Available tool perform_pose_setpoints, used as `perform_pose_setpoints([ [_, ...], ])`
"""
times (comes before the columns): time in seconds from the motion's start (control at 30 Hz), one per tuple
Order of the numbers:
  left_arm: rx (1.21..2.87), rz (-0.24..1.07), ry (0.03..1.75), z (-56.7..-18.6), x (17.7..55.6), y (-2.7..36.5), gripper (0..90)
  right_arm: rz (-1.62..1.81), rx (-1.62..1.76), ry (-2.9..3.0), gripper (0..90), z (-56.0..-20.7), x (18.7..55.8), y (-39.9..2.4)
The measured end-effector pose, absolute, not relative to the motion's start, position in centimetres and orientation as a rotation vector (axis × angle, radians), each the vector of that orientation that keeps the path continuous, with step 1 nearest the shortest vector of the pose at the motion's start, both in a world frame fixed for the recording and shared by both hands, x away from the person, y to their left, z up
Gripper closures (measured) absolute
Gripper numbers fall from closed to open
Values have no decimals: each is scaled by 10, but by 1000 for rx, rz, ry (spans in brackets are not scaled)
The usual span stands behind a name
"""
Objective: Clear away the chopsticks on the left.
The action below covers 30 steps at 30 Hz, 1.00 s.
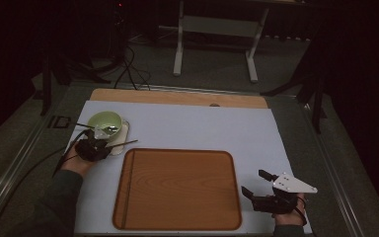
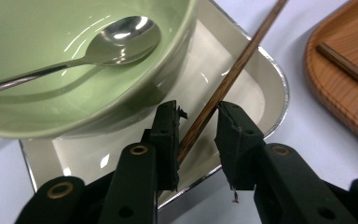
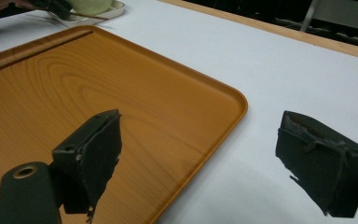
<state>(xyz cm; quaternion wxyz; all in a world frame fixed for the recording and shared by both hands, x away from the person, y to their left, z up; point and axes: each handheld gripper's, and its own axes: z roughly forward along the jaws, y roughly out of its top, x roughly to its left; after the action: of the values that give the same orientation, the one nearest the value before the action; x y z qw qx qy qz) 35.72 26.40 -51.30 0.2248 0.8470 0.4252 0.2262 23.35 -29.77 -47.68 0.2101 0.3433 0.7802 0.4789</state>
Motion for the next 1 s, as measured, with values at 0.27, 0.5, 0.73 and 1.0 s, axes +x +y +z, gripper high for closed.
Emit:
perform_pose_setpoints([
  [0.27,2352,600,1136,-513,360,251,819,1332,956,2169,138,-477,234,-298],
  [0.5,2404,574,1165,-517,366,247,828,1332,955,2172,138,-477,234,-298],
  [0.73,2387,550,1160,-515,364,242,850,1334,958,2168,138,-477,234,-299],
  [1.0,2313,524,1154,-506,359,237,855,1333,957,2168,138,-477,234,-298],
])
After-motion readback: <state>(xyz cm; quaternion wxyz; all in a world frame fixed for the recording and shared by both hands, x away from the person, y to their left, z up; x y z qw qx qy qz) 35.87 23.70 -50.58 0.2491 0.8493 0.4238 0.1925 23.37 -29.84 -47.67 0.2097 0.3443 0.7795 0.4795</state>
